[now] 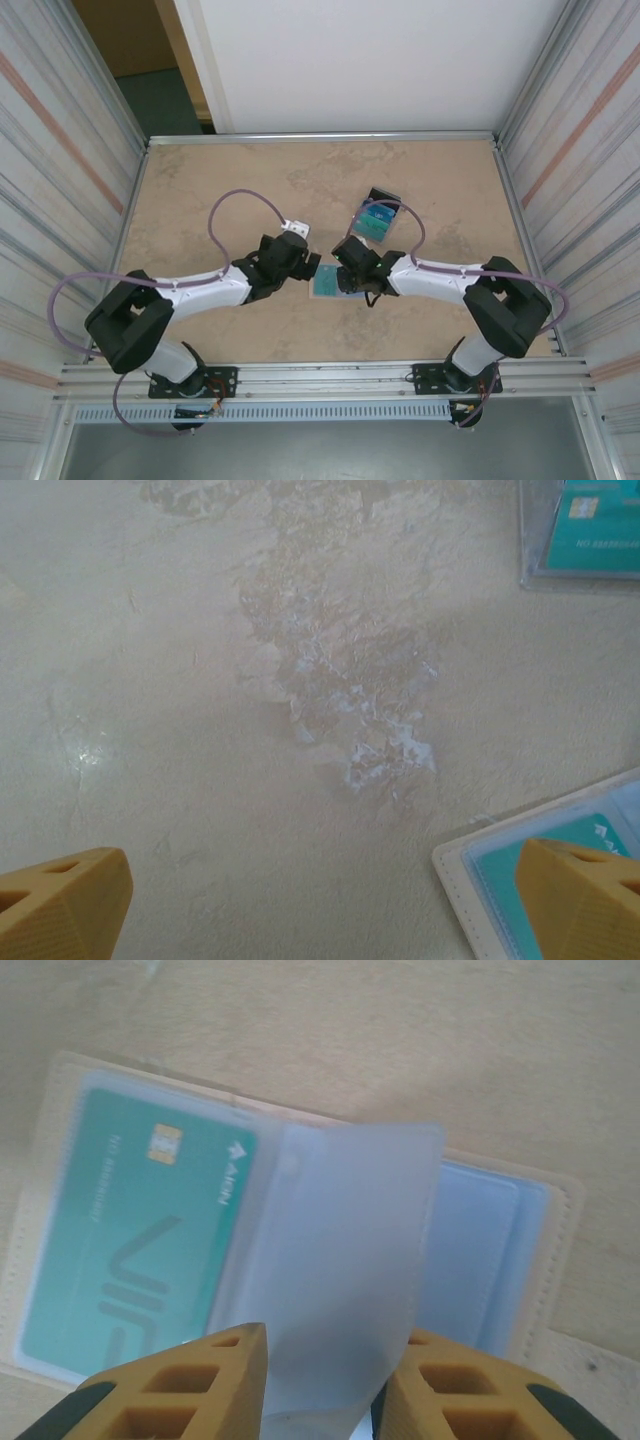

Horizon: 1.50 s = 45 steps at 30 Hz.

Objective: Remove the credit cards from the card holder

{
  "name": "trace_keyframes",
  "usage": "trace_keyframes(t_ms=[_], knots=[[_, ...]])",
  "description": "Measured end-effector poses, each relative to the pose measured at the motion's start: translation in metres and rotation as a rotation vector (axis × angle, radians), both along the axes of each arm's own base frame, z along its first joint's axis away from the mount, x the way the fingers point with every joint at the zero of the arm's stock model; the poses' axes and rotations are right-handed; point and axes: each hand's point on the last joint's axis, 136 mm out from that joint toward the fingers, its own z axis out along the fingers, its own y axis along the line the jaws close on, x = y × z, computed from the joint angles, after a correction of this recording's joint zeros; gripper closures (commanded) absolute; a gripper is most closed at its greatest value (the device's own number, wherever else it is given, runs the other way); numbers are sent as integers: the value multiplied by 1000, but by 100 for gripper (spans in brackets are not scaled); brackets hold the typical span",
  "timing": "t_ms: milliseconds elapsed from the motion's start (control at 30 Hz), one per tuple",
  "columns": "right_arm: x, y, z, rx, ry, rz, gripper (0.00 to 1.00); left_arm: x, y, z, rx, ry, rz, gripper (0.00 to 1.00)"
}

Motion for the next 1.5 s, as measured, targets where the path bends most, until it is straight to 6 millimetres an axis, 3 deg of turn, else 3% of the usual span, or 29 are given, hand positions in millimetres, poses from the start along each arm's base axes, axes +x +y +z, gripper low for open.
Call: trace_keyframes(t_ms=[400,600,733,967,1233,1500], knots=[[5,-26,3,13,20,-113,66,-21,-13,-36,67,99,-71,1],[9,-47,16,35,12,-183,66,-22,-12,-39,64,108,-61,1],[14,-49,28,86,3,-202,69,-23,-11,-48,81,127,-58,1],[10,-27,31,212,64,-162,73,-24,-9,-55,90,139,-52,1],[7,6,16,359,204,-131,79,-24,-8,-56,77,145,-28,1],[14,30,13,507,281,-124,83,-25,-6,-58,51,159,8,1]])
